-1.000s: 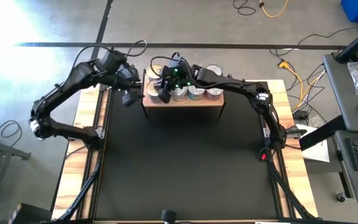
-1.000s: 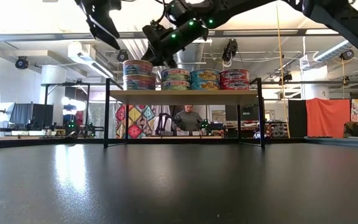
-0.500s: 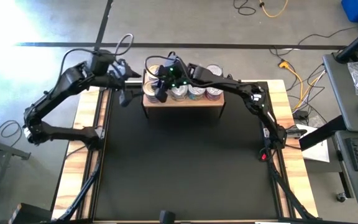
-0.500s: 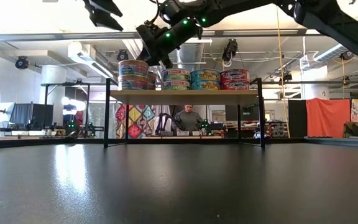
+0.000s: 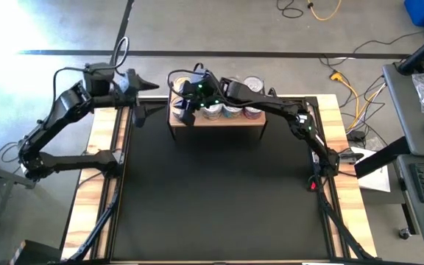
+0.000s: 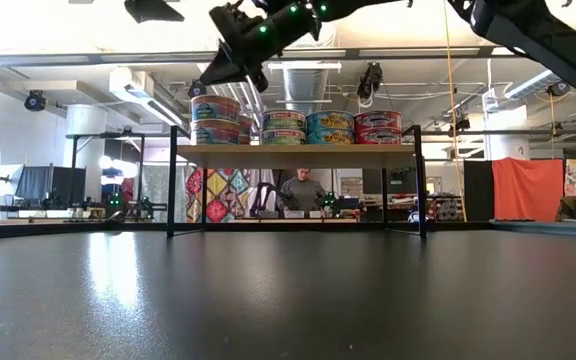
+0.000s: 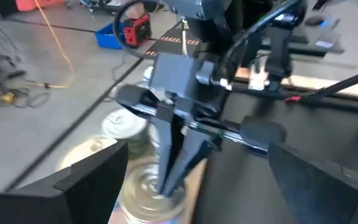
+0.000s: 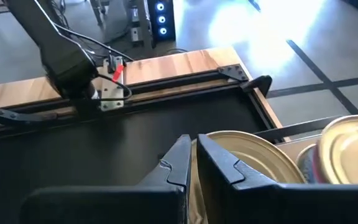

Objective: Stack canned seafood by type on shelf
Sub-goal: Return to Home Position

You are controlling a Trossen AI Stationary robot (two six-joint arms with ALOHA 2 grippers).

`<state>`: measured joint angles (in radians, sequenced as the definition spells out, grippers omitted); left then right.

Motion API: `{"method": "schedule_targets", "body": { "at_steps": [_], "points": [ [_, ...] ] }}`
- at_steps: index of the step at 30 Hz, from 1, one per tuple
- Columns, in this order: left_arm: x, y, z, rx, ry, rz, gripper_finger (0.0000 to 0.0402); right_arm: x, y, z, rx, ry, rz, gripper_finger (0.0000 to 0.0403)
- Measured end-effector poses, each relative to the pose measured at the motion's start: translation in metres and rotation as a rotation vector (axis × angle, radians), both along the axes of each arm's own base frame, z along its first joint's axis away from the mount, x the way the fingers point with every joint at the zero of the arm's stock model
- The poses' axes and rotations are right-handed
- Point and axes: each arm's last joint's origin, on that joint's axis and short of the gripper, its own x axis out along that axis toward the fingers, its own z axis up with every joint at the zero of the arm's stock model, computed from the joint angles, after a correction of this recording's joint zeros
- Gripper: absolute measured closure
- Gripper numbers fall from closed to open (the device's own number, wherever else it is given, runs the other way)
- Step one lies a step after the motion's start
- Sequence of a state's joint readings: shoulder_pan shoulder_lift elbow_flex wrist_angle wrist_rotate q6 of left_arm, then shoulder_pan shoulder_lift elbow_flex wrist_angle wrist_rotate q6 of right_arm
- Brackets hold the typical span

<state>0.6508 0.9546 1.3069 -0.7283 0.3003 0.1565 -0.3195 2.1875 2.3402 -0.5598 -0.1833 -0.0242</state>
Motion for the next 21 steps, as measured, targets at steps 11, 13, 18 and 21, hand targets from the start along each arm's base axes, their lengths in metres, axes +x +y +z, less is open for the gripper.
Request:
{"method": "schedule_targets", "body": {
  "at_steps": [11, 13, 18, 21],
  "points": [
    [0.013, -0.029, -0.056, -0.232, -0.120, -0.157, 0.0080, -0.013, 0.075, 0.048, -0.043, -0.053, 0.089, 0.0385],
    [0.023, -0.036, -0.067, -0.261, -0.134, -0.211, 0.0108, -0.021, 0.092, 0.057, -0.082, -0.032, 0.065, 0.0385],
    [0.050, -0.054, -0.092, -0.317, -0.164, -0.328, 0.0209, -0.048, 0.130, 0.071, -0.108, -0.005, 0.032, 0.0385],
    [0.061, -0.059, -0.097, -0.319, -0.203, -0.369, 0.0286, -0.069, 0.147, 0.070, -0.075, -0.005, 0.021, 0.0385]
  ]
}}
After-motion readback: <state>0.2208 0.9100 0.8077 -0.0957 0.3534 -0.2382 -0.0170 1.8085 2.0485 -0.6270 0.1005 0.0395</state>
